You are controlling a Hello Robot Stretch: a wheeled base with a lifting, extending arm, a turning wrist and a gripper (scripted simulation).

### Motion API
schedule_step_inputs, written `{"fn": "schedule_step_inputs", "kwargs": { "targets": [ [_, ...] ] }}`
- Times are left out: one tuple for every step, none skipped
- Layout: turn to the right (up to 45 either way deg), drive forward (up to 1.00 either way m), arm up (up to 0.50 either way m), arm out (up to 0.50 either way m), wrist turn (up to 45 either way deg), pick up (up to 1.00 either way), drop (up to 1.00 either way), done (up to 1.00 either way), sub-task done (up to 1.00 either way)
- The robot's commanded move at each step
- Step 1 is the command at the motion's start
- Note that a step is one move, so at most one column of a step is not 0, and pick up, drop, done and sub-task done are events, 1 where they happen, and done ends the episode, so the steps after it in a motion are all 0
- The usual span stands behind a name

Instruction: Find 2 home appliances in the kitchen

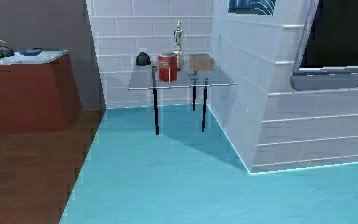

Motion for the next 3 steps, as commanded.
{"fn": "schedule_step_inputs", "kwargs": {
  "targets": [
    [-45.0,0.0,0.0,0.0,0.0,0.0,0.0,0.0,0.0],
    [-27.0,0.0,0.0,0.0,0.0,0.0,0.0,0.0,0.0],
    [0.0,1.0,0.0,0.0,0.0,0.0,0.0,0.0,0.0]
  ]
}}
